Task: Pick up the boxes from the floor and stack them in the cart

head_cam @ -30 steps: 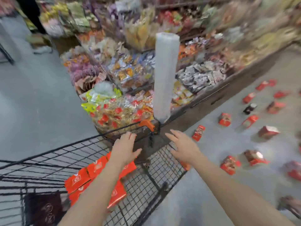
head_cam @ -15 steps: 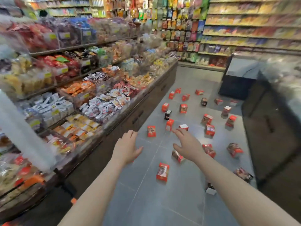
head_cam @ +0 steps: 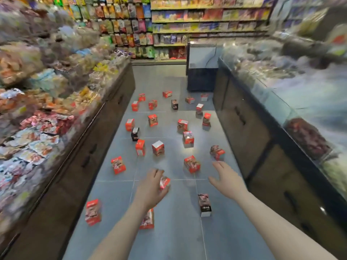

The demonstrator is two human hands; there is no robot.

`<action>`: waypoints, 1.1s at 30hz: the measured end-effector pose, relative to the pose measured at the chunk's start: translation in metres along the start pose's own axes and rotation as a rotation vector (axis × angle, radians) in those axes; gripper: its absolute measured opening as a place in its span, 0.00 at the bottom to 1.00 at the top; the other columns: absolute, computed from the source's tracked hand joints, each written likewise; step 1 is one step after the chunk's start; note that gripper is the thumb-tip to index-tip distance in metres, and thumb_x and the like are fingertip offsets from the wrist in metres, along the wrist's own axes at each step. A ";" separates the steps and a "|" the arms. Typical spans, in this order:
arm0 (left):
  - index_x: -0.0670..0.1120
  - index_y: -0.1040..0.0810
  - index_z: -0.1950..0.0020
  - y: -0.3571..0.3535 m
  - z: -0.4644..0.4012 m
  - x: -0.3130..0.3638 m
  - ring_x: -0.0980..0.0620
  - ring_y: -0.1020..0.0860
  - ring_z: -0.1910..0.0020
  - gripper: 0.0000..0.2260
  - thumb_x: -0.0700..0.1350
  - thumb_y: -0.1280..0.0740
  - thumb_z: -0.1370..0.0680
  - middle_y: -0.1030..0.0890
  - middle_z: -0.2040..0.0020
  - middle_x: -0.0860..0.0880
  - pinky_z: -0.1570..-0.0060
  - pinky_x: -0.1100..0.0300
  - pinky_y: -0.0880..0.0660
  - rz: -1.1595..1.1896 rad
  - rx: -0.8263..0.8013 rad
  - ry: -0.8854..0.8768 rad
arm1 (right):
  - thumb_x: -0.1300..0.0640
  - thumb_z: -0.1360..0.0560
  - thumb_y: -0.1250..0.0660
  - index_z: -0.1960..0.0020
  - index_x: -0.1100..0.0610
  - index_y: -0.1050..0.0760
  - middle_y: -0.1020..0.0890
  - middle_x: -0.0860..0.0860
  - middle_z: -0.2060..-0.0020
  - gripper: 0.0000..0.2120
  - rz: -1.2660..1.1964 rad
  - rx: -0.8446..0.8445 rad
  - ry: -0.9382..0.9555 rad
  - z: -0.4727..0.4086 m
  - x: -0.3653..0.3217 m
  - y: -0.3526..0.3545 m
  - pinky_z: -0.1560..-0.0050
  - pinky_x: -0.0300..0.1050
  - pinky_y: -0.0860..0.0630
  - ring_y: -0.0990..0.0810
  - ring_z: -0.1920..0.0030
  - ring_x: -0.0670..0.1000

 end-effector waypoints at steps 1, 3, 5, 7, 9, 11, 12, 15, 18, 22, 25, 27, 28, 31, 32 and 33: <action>0.44 0.26 0.37 -0.012 -0.019 -0.003 0.44 0.23 0.45 0.29 0.60 0.43 0.31 0.23 0.43 0.46 0.48 0.53 0.25 0.025 -0.034 -0.005 | 0.47 0.25 0.36 0.27 0.51 0.38 0.32 0.48 0.31 0.29 -0.008 -0.011 -0.040 -0.011 0.015 -0.004 0.39 0.48 0.29 0.30 0.33 0.51; 0.46 0.27 0.37 -0.039 -0.056 -0.008 0.45 0.24 0.44 0.28 0.61 0.43 0.31 0.24 0.43 0.48 0.47 0.53 0.26 0.036 -0.118 -0.039 | 0.47 0.25 0.35 0.27 0.50 0.39 0.32 0.47 0.31 0.29 -0.037 -0.041 -0.130 -0.029 0.046 -0.016 0.39 0.47 0.29 0.31 0.33 0.50; 0.47 0.28 0.37 -0.061 -0.090 -0.011 0.46 0.25 0.43 0.28 0.61 0.44 0.31 0.25 0.42 0.49 0.46 0.53 0.27 0.035 -0.189 -0.075 | 0.46 0.25 0.35 0.26 0.51 0.40 0.33 0.47 0.29 0.30 -0.058 -0.059 -0.215 -0.044 0.074 -0.028 0.37 0.47 0.29 0.33 0.31 0.49; 0.48 0.28 0.36 -0.080 -0.121 -0.016 0.46 0.25 0.43 0.27 0.61 0.43 0.30 0.25 0.42 0.49 0.49 0.52 0.26 0.027 -0.238 -0.072 | 0.45 0.25 0.35 0.26 0.51 0.41 0.34 0.47 0.29 0.31 -0.072 -0.088 -0.286 -0.057 0.098 -0.042 0.37 0.46 0.30 0.34 0.31 0.49; 0.48 0.26 0.38 -0.099 -0.147 -0.019 0.45 0.23 0.45 0.26 0.60 0.41 0.30 0.24 0.42 0.49 0.54 0.52 0.25 0.023 -0.266 -0.086 | 0.45 0.24 0.37 0.25 0.52 0.41 0.34 0.47 0.29 0.30 -0.074 -0.123 -0.346 -0.067 0.120 -0.056 0.35 0.43 0.32 0.34 0.30 0.49; 0.48 0.27 0.37 -0.123 -0.169 -0.023 0.47 0.23 0.44 0.27 0.61 0.44 0.30 0.25 0.41 0.50 0.56 0.51 0.25 0.021 -0.322 -0.101 | 0.45 0.23 0.37 0.25 0.52 0.41 0.35 0.47 0.29 0.30 -0.093 -0.156 -0.403 -0.075 0.140 -0.071 0.35 0.43 0.32 0.34 0.30 0.48; 0.48 0.28 0.36 -0.133 -0.180 -0.027 0.48 0.23 0.44 0.28 0.62 0.45 0.30 0.26 0.40 0.51 0.55 0.52 0.26 0.026 -0.339 -0.104 | 0.46 0.23 0.37 0.25 0.52 0.41 0.35 0.47 0.29 0.30 -0.100 -0.170 -0.423 -0.079 0.150 -0.078 0.35 0.43 0.32 0.34 0.30 0.48; 0.47 0.28 0.35 -0.157 -0.208 -0.036 0.48 0.24 0.43 0.29 0.62 0.45 0.29 0.25 0.40 0.50 0.50 0.55 0.26 0.069 -0.376 -0.077 | 0.46 0.23 0.37 0.25 0.52 0.42 0.36 0.47 0.28 0.30 -0.147 -0.194 -0.476 -0.097 0.179 -0.095 0.35 0.41 0.34 0.35 0.29 0.47; 0.46 0.31 0.32 -0.183 -0.238 -0.056 0.47 0.27 0.39 0.26 0.57 0.37 0.26 0.28 0.36 0.48 0.44 0.56 0.29 0.109 -0.401 0.010 | 0.46 0.22 0.38 0.25 0.51 0.44 0.37 0.46 0.28 0.30 -0.165 -0.247 -0.515 -0.130 0.213 -0.120 0.36 0.41 0.34 0.37 0.28 0.47; 0.47 0.35 0.28 -0.230 -0.272 -0.099 0.47 0.31 0.33 0.28 0.58 0.39 0.26 0.31 0.32 0.48 0.39 0.55 0.31 0.141 -0.449 0.156 | 0.46 0.23 0.37 0.25 0.52 0.43 0.36 0.48 0.28 0.31 -0.187 -0.369 -0.572 -0.176 0.250 -0.175 0.36 0.45 0.32 0.35 0.29 0.49; 0.47 0.36 0.28 -0.270 -0.289 -0.123 0.46 0.32 0.32 0.28 0.58 0.39 0.25 0.33 0.30 0.48 0.40 0.53 0.31 0.160 -0.463 0.219 | 0.45 0.23 0.37 0.25 0.52 0.42 0.35 0.48 0.29 0.30 -0.188 -0.418 -0.567 -0.210 0.263 -0.222 0.36 0.43 0.33 0.35 0.30 0.49; 0.47 0.36 0.28 -0.303 -0.299 -0.138 0.46 0.30 0.35 0.28 0.58 0.41 0.26 0.32 0.32 0.49 0.44 0.55 0.30 0.179 -0.465 0.244 | 0.45 0.23 0.37 0.25 0.51 0.42 0.36 0.48 0.29 0.30 -0.210 -0.474 -0.551 -0.227 0.268 -0.265 0.36 0.43 0.33 0.35 0.30 0.49; 0.47 0.36 0.28 -0.322 -0.303 -0.147 0.46 0.30 0.35 0.28 0.56 0.40 0.26 0.31 0.32 0.48 0.44 0.56 0.31 0.189 -0.473 0.265 | 0.45 0.24 0.37 0.25 0.50 0.43 0.37 0.48 0.28 0.30 -0.215 -0.515 -0.541 -0.234 0.270 -0.289 0.35 0.44 0.34 0.36 0.29 0.50; 0.45 0.35 0.29 -0.397 -0.307 -0.181 0.44 0.29 0.36 0.26 0.52 0.38 0.25 0.29 0.35 0.46 0.42 0.56 0.32 0.217 -0.500 0.306 | 0.42 0.25 0.38 0.25 0.47 0.44 0.38 0.50 0.27 0.32 -0.188 -0.602 -0.542 -0.249 0.285 -0.367 0.31 0.45 0.37 0.38 0.28 0.52; 0.44 0.34 0.29 -0.425 -0.306 -0.194 0.44 0.29 0.36 0.26 0.51 0.37 0.25 0.28 0.34 0.45 0.41 0.55 0.31 0.209 -0.513 0.307 | 0.39 0.27 0.39 0.25 0.47 0.44 0.38 0.50 0.27 0.34 -0.186 -0.609 -0.558 -0.253 0.292 -0.393 0.32 0.45 0.36 0.37 0.28 0.52; 0.44 0.35 0.29 -0.451 -0.305 -0.205 0.43 0.29 0.35 0.25 0.50 0.36 0.24 0.29 0.34 0.44 0.40 0.54 0.32 0.203 -0.529 0.305 | 0.36 0.28 0.40 0.25 0.46 0.44 0.36 0.50 0.28 0.35 -0.187 -0.610 -0.580 -0.256 0.299 -0.419 0.34 0.45 0.35 0.36 0.29 0.52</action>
Point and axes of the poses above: each hand's wrist, its own z-axis away from the middle knuckle, its own y-axis out of the back of the hand, x = y × z, the point moved 9 cm from there along -z, towards the middle knuckle
